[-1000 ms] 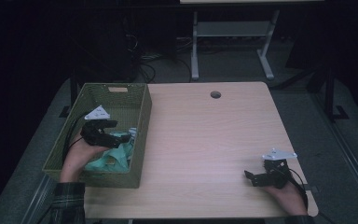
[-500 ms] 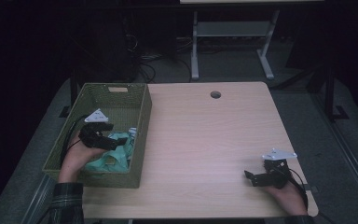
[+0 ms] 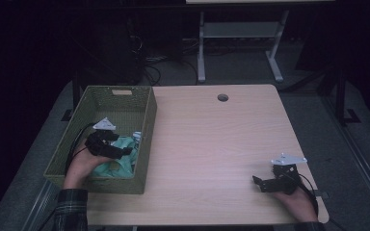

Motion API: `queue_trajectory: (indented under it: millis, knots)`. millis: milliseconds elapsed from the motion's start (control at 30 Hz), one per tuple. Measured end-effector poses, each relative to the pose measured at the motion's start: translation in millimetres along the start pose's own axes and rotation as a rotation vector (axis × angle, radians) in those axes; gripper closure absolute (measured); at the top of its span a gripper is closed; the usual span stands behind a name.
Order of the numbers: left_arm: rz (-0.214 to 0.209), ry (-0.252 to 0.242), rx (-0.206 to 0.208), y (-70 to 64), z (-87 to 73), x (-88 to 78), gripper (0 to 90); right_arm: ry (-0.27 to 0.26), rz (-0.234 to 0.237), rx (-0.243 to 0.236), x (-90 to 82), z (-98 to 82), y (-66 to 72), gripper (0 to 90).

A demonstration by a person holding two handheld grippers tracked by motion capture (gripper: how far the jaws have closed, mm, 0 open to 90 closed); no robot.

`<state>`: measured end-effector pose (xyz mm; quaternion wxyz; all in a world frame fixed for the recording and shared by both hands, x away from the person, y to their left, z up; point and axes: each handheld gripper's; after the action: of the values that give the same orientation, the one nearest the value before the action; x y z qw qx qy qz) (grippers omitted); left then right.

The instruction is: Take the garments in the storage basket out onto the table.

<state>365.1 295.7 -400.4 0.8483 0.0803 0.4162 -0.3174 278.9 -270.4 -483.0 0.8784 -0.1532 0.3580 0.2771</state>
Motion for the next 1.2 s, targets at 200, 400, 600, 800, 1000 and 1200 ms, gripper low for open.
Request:
queue_trajectory:
  millis: [200,400,600,800,1000,1200]
  knots:
    - [0.001,0.036,0.002,-0.5,-0.5,4.7,19.1,0.000,0.000,0.002,0.0,0.1,0.1,1.0]
    - [-0.002,0.054,0.002,-0.3,-0.6,6.1,29.3,0.000,0.000,0.002,0.0,0.0,0.1,1.0]
    - [-0.007,0.056,0.014,-1.8,-0.9,3.8,46.3,0.000,0.000,0.000,0.0,0.0,0.0,1.0]
    - [-0.019,0.056,-0.016,0.5,-0.5,-1.0,62.8,0.000,0.000,0.000,0.0,0.0,0.0,1.0]
    - [-0.030,0.080,-0.032,-0.2,0.3,-2.3,76.1,0.000,0.000,0.000,0.0,0.0,0.0,1.0]
    - [-0.046,0.078,-0.039,1.0,1.6,-6.1,81.8,0.000,0.000,0.000,0.0,0.0,0.0,1.0]
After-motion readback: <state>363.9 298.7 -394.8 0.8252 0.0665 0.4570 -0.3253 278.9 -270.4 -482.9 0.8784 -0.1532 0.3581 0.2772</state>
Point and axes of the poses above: each handheld gripper's, and its own axes: x roughly forward along the jaws, z roughly out of its top, y roughly to its left, and after that the axes turned 8 degrees about -x, right-handed
